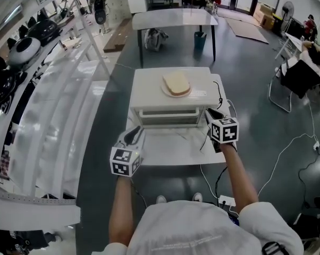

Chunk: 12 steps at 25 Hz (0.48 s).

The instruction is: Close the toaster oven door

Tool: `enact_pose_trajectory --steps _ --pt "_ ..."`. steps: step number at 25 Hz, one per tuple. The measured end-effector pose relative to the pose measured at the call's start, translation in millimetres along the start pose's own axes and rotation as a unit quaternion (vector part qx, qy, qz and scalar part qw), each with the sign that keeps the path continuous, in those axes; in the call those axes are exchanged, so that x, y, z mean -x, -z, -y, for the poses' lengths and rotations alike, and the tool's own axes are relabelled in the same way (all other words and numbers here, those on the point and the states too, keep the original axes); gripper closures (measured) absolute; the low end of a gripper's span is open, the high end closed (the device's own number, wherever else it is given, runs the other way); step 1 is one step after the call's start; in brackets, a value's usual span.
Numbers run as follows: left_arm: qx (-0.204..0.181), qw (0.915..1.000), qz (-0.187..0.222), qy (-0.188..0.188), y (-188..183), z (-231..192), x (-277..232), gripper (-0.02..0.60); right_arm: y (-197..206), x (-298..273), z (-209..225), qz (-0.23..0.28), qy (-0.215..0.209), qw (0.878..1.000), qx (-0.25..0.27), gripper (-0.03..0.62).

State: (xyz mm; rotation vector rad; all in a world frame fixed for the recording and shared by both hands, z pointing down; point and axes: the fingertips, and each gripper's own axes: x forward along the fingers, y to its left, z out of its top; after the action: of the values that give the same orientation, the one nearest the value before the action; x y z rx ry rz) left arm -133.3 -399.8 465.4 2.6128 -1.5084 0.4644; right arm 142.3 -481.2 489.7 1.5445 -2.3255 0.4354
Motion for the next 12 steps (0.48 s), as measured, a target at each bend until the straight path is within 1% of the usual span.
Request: enact_pose_trajectory --steps 3,6,9,12 --pt "-0.019 0.9996 0.017 -0.014 -25 -10 2 0.519 -15 21 0 0.001 0.023 0.998 0.06 0.548" --pt "-0.033 0.9983 0.043 -0.024 -53 -11 7 0.542 -30 44 -2 0.015 0.029 0.995 0.094 0.555" --pt "-0.051 0.9959 0.068 -0.03 -78 -6 12 0.555 -44 69 -6 0.032 0.025 0.992 0.118 0.563" --pt "-0.071 0.9936 0.083 -0.028 -100 3 17 0.56 -61 92 -18 0.051 0.013 0.988 0.144 0.568"
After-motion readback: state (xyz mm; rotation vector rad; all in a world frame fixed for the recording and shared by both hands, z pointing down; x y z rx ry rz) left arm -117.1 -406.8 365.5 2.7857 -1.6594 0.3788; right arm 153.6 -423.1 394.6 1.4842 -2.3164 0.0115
